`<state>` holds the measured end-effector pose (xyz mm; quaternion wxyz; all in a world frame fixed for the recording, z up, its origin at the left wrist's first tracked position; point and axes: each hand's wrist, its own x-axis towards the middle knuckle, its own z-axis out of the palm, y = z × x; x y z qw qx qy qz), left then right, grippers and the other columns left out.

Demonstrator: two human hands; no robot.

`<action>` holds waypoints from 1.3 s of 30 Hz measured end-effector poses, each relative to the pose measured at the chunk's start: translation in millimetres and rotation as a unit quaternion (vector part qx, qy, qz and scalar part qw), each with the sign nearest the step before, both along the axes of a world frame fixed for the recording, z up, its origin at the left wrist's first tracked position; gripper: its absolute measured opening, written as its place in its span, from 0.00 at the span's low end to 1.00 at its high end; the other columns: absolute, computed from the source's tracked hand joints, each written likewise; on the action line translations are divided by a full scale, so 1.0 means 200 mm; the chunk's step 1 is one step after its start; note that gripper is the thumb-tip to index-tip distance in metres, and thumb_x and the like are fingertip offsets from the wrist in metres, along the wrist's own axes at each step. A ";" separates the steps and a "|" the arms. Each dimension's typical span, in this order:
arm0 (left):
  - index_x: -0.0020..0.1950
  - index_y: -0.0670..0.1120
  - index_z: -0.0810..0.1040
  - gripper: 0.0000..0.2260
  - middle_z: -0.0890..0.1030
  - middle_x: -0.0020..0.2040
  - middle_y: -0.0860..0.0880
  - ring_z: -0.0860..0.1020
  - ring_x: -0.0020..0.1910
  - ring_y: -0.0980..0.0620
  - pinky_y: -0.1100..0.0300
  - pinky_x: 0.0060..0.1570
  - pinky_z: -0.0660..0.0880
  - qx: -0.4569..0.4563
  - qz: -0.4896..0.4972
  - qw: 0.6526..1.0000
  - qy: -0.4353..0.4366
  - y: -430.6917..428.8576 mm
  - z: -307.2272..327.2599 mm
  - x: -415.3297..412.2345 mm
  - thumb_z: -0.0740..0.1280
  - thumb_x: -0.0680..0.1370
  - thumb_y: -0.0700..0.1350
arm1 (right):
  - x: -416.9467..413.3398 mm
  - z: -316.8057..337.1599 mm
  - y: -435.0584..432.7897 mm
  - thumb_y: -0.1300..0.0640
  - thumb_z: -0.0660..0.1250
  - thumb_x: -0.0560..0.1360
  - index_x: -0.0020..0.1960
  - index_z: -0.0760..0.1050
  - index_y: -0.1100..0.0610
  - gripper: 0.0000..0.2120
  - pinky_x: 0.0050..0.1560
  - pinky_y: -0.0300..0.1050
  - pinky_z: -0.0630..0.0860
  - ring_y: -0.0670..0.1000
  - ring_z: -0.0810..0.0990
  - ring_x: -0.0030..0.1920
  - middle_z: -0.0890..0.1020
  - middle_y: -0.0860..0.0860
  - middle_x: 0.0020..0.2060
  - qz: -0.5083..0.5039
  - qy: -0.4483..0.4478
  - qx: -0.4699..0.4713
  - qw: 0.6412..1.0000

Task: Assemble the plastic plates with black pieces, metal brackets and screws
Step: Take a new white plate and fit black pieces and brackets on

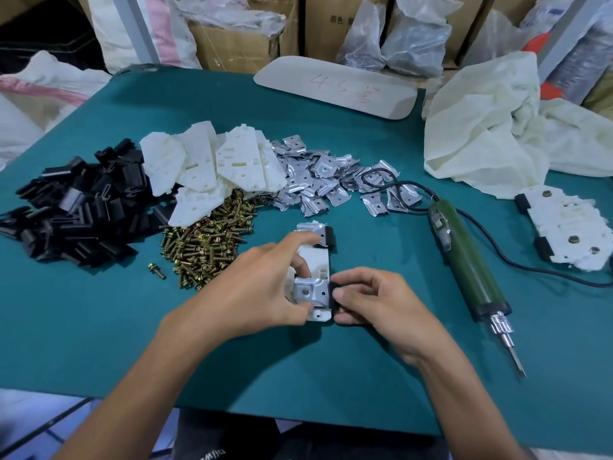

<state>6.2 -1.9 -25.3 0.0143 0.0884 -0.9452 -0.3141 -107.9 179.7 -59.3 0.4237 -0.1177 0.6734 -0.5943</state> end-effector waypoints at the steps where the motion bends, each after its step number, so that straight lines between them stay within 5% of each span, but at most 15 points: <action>1: 0.71 0.66 0.59 0.37 0.79 0.50 0.64 0.73 0.45 0.68 0.72 0.43 0.66 -0.003 -0.002 1.000 0.002 0.00 0.00 0.00 0.75 0.67 0.55 | 0.00 0.00 0.00 0.66 0.70 0.79 0.52 0.82 0.59 0.05 0.41 0.36 0.81 0.50 0.85 0.35 0.85 0.49 0.33 0.000 0.001 0.000 1.000; 11: 0.78 0.59 0.61 0.42 0.82 0.50 0.62 0.73 0.35 0.72 0.74 0.35 0.65 -0.028 -0.001 0.999 -0.021 0.03 0.02 -0.01 0.76 0.67 0.53 | 0.02 -0.03 0.02 0.68 0.70 0.78 0.52 0.82 0.60 0.06 0.45 0.39 0.82 0.48 0.85 0.41 0.85 0.55 0.43 -0.009 0.054 -0.032 0.998; 17: 0.74 0.62 0.65 0.36 0.78 0.50 0.65 0.71 0.46 0.67 0.63 0.48 0.70 -0.011 0.012 0.999 0.032 0.04 0.03 0.00 0.66 0.66 0.64 | 0.02 -0.03 0.01 0.67 0.67 0.81 0.53 0.81 0.62 0.05 0.45 0.39 0.82 0.47 0.85 0.41 0.83 0.58 0.45 -0.013 0.015 -0.036 0.999; 25: 0.71 0.61 0.70 0.33 0.81 0.46 0.64 0.73 0.38 0.62 0.73 0.40 0.66 0.008 0.036 0.997 0.064 0.02 0.00 0.01 0.77 0.68 0.53 | 0.03 -0.03 0.01 0.67 0.67 0.81 0.53 0.80 0.61 0.05 0.44 0.37 0.82 0.46 0.85 0.39 0.81 0.59 0.45 -0.018 0.021 -0.035 0.999; 32: 0.69 0.60 0.75 0.32 0.81 0.47 0.65 0.75 0.37 0.56 0.65 0.42 0.74 0.080 0.041 0.994 0.067 0.02 -0.04 0.02 0.79 0.68 0.47 | 0.03 -0.03 0.03 0.67 0.68 0.80 0.52 0.82 0.58 0.06 0.46 0.40 0.82 0.48 0.85 0.42 0.82 0.56 0.44 0.003 0.041 -0.050 0.998; 39: 0.64 0.60 0.78 0.30 0.85 0.50 0.55 0.71 0.36 0.58 0.56 0.42 0.77 0.219 0.062 0.969 0.095 0.00 -0.12 0.04 0.81 0.67 0.38 | 0.02 -0.03 0.03 0.67 0.69 0.80 0.53 0.82 0.59 0.06 0.47 0.40 0.82 0.50 0.86 0.44 0.85 0.55 0.41 -0.012 -0.006 -0.060 0.998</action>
